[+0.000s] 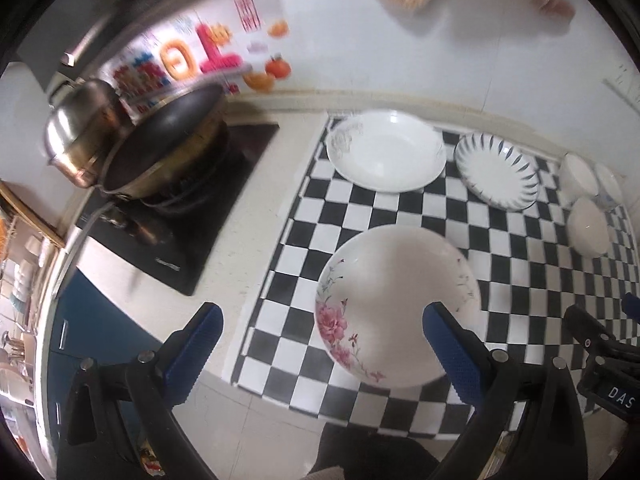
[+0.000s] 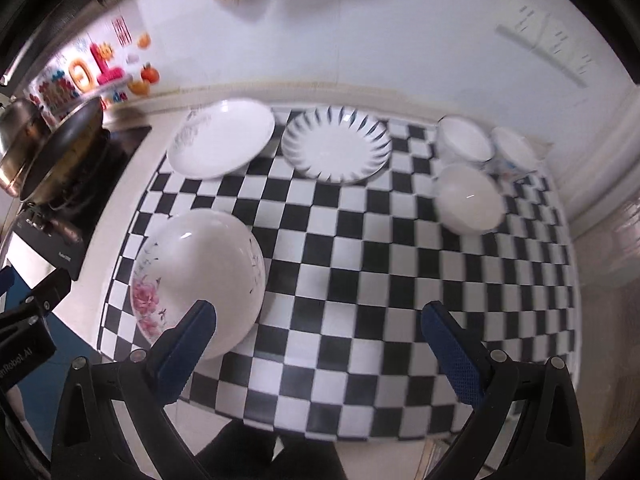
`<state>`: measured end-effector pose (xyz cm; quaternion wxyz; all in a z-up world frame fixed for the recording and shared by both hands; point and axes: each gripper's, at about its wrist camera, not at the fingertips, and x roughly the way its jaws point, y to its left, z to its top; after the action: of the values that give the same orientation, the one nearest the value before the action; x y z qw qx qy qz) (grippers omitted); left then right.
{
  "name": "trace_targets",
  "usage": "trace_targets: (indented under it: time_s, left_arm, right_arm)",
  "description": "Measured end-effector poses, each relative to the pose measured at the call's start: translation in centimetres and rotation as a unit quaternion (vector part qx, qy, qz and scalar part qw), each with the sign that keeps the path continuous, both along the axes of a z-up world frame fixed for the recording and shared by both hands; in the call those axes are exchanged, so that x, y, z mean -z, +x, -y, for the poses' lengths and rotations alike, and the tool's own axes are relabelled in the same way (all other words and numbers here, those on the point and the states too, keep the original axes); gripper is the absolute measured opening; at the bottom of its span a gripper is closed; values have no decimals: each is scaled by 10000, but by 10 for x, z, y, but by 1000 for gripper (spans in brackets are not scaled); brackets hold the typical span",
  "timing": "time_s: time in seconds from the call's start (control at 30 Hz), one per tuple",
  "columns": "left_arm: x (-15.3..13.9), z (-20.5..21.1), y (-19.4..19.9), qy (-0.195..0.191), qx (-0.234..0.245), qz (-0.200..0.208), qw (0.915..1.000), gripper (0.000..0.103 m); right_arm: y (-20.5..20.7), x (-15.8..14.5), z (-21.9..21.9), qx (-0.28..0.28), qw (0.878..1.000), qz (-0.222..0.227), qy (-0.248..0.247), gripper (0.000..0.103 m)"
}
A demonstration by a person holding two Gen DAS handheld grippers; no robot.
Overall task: Organize plates and bowls
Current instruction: 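Move both tools down to the rim of the pink-flower plate, then close both tools on the pink-flower plate rim and lift it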
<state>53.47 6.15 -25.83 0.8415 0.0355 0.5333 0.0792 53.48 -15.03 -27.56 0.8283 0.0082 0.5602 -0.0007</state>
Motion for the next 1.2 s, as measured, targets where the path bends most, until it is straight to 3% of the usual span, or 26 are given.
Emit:
trace_targets:
  time_s: [0.13,0.23,0.43,0.57,0.6,0.67,0.8,0.83,1.2]
  left_arm:
    - [36,-5,31,-13,168,-328,9993,102]
    - [74,-20,58,-311,264,-842,9956,102]
    - [138,-48,90,-1051,271,-1788,9779,68]
    - [164,-54,100,-1433,513,-2164,9644,51]
    - [167,-54,102,-1486,579,-2206,9622,46]
    - [170,-53,105,-1621,741,-2211,9588,44]
    - [166,-46,109,-1608,1065,-2231,9555,37]
    - [164,-43,108,-1559,1142,-2235,9553,38]
    - [150,-1,97,-1409,1127,-2240,9577,38]
  right_arm:
    - [28,44,-3,39,9987,-430,282,103]
    - [46,76,-9,62,9954,-801,514,103]
    - [72,132,-28,147,9823,-1542,1052,101]
    - [80,164,-31,421,9682,-2051,1370,87]
    - [81,169,-32,457,9662,-2114,1401,84]
    - [81,177,-36,505,9615,-2242,1508,74]
    - [86,176,-45,372,9677,-2130,1300,54]
    - [87,177,-48,332,9664,-2158,1360,31]
    - [83,167,-22,319,9616,-2257,1530,26]
